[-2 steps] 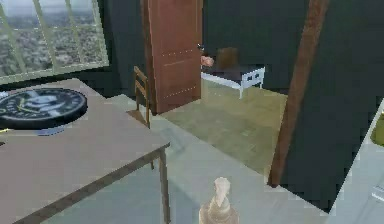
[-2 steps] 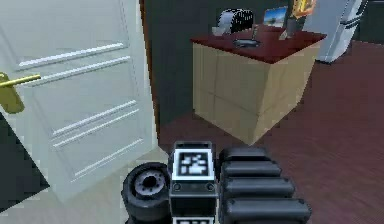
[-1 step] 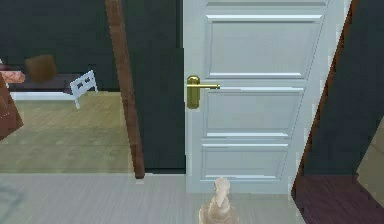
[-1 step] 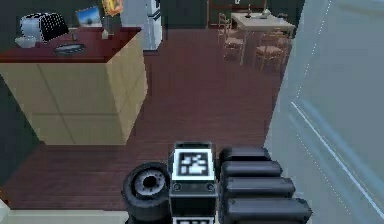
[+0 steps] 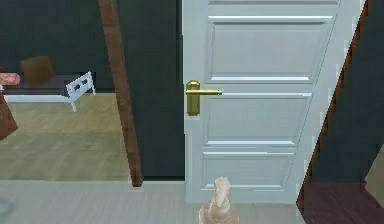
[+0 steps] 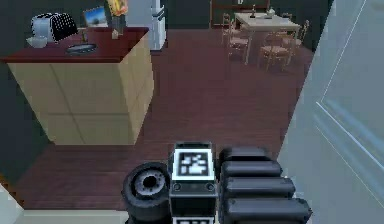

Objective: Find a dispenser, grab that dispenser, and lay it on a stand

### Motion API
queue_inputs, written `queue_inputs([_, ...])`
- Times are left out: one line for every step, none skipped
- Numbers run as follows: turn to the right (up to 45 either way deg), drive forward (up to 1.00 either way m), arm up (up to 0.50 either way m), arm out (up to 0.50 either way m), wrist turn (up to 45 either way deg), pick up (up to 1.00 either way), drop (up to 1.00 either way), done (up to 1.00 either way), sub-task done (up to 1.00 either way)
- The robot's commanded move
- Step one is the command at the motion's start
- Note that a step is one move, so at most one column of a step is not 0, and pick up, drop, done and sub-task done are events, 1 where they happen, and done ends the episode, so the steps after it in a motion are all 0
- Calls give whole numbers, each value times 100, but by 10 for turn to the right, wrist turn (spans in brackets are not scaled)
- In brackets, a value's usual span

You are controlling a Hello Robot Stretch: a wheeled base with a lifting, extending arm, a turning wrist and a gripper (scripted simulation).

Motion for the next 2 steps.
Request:
queue_inputs([-360, 0, 0, 0, 0, 0, 0, 0, 0])
queue_inputs([0, 20, 0, 0, 0, 0, 0, 0, 0])
